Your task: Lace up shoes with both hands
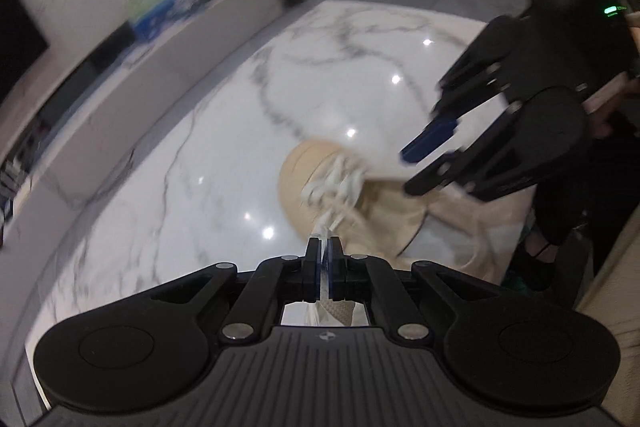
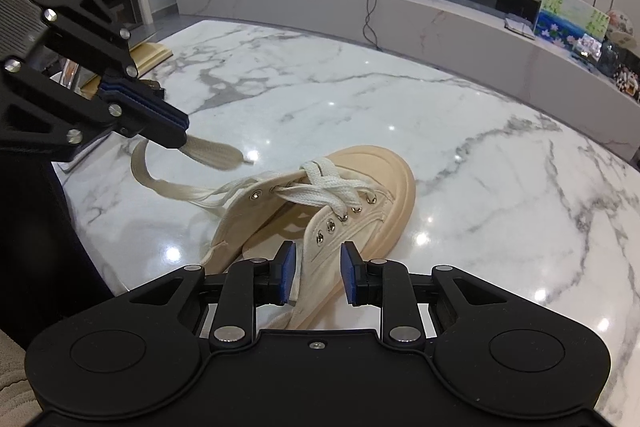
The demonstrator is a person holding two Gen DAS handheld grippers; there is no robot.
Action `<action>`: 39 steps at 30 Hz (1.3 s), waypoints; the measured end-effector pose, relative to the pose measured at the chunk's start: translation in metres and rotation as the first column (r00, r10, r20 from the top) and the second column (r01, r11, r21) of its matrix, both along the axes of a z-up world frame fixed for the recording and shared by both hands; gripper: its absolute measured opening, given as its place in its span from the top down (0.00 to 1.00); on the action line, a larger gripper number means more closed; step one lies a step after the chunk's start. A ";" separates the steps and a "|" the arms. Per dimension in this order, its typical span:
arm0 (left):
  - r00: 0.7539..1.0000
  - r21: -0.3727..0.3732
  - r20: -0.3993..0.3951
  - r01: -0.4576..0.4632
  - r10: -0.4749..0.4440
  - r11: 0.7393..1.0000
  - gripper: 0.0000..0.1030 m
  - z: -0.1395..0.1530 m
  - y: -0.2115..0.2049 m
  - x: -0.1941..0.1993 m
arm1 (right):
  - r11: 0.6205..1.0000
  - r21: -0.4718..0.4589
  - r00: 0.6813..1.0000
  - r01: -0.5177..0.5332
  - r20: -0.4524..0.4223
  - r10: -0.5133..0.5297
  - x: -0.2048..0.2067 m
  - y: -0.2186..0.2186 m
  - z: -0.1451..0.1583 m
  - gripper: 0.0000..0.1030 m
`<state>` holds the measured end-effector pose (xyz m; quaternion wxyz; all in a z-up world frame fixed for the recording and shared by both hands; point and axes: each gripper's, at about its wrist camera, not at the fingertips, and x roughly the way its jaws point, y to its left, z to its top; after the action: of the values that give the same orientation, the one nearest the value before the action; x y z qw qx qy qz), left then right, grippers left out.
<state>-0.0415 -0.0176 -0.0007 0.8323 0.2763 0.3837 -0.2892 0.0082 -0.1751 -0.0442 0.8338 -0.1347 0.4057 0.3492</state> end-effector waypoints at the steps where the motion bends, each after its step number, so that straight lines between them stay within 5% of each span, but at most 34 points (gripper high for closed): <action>1: 1.000 -0.003 0.005 0.016 -0.016 1.000 0.98 0.001 -0.003 -0.001 | 1.000 0.003 1.000 0.000 -0.001 0.000 0.000 -0.001 0.000 0.77; 13: 0.996 -0.097 -0.001 0.094 -0.094 0.991 0.98 0.005 -0.009 -0.012 | 1.000 0.004 1.000 -0.006 -0.009 0.006 0.000 -0.004 -0.002 0.77; 17: 0.997 0.003 -0.076 0.034 -0.033 0.999 0.98 -0.025 -0.003 0.001 | 1.000 0.013 1.000 -0.014 -0.007 0.014 -0.001 -0.003 0.000 0.77; 25: 0.986 -0.001 -0.166 -0.003 0.003 1.000 0.97 -0.058 0.012 0.006 | 1.000 0.006 1.000 -0.006 -0.016 0.006 -0.002 -0.006 -0.003 0.77; 28: 0.988 -0.024 -0.157 0.000 -0.003 1.000 0.91 -0.053 0.012 0.006 | 1.000 0.006 1.000 -0.010 -0.019 0.011 -0.002 -0.005 -0.004 0.77; 33: 0.990 -0.054 -0.144 -0.014 0.006 0.998 0.62 -0.041 0.006 0.006 | 1.000 0.005 1.000 -0.014 -0.021 0.014 -0.003 -0.004 -0.005 0.77; 39: 0.986 -0.089 -0.150 -0.092 0.078 0.992 0.62 -0.035 -0.006 0.016 | 1.000 0.019 1.000 0.001 -0.004 -0.001 -0.004 -0.007 -0.003 0.77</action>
<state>-0.0255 -0.0238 -0.0355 0.8257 0.1975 0.4411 -0.2908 0.0038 -0.1817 -0.0471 0.8344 -0.1256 0.4043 0.3530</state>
